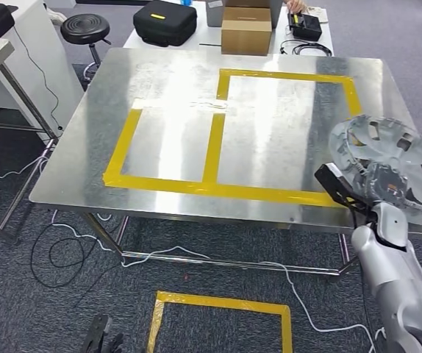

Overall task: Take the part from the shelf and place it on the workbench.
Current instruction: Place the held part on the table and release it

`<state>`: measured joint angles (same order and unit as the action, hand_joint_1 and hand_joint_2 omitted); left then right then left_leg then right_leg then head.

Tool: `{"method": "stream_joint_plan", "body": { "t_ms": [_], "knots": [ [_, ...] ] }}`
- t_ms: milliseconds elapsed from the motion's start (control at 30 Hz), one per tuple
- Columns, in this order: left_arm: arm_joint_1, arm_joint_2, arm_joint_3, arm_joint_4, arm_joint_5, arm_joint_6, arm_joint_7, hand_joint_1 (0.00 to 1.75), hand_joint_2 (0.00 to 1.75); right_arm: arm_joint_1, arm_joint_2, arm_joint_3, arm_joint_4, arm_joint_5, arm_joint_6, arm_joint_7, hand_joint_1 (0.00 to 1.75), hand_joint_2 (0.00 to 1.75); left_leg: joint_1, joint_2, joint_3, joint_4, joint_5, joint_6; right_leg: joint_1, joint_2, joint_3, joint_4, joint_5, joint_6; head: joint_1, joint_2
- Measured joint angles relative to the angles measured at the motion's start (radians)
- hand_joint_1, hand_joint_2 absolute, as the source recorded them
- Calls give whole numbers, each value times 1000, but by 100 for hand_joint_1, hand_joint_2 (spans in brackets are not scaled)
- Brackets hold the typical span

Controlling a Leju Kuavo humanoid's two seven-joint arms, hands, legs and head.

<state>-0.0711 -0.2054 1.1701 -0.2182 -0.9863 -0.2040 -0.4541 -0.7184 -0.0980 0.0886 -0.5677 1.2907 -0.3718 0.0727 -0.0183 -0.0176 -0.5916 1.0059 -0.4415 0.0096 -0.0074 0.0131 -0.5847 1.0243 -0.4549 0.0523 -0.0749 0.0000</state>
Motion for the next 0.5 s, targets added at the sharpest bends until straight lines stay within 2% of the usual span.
{"method": "stream_joint_plan", "body": {
  "t_ms": [200, 400, 500],
  "knots": [
    [-8, 1, -9, 0, -4, -3, 9, 0, 175, -41, 102, 64, 32, -9, 29, -34, 175, 175, 1, 0, -1, 0, 1, -1, 1, -2, -1, 0, 0, -1, 0, 0],
    [-8, 1, -9, 0, -4, -3, 9, 0, 175, -51, 127, 93, 49, -23, 30, -39, 175, 175, 1, -2, -2, 0, 1, -1, 1, -3, 0, -1, 0, -1, 0, 0],
    [-8, 1, -10, 0, -6, -7, 9, 0, 175, -56, 141, 102, 55, -27, 60, -70, 175, 175, 1, -1, -3, 0, 1, -1, 1, -2, 0, -1, 1, 0, 0, 0]
  ]
}}
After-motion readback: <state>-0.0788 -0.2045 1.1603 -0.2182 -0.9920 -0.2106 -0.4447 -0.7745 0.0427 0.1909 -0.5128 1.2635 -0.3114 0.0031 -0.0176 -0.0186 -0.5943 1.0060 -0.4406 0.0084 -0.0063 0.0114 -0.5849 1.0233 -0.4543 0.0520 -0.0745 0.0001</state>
